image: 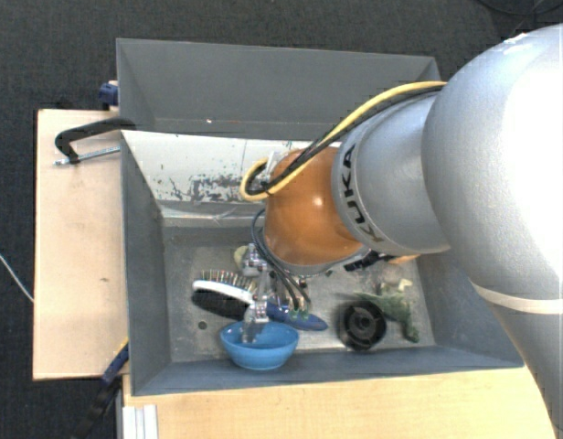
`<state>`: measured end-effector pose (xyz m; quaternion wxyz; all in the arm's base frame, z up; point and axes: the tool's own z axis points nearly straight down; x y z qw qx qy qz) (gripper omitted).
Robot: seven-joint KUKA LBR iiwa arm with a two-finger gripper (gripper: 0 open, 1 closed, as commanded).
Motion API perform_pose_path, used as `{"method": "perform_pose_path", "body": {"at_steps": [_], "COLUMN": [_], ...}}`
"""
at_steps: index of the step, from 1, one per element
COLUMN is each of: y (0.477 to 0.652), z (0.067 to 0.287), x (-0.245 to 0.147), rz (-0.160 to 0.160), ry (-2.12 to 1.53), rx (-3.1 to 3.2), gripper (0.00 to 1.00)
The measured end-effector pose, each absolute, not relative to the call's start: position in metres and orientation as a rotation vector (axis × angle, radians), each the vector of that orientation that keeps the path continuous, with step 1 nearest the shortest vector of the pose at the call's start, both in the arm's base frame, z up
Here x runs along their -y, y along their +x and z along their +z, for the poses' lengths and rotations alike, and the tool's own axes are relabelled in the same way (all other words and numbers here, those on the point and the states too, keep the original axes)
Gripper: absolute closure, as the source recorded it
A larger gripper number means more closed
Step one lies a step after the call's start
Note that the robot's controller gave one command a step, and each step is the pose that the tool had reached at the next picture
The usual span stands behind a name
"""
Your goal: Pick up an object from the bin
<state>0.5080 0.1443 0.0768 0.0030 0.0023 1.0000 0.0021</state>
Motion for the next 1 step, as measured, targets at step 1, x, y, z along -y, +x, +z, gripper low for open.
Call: {"method": "perform_pose_path", "body": {"at_steps": [1], "y": [0.5095], "z": [0.0791], "x": [-0.1461], "rz": [0.007], "ry": [0.006], "rx": [-3.135], "gripper": [0.0]}}
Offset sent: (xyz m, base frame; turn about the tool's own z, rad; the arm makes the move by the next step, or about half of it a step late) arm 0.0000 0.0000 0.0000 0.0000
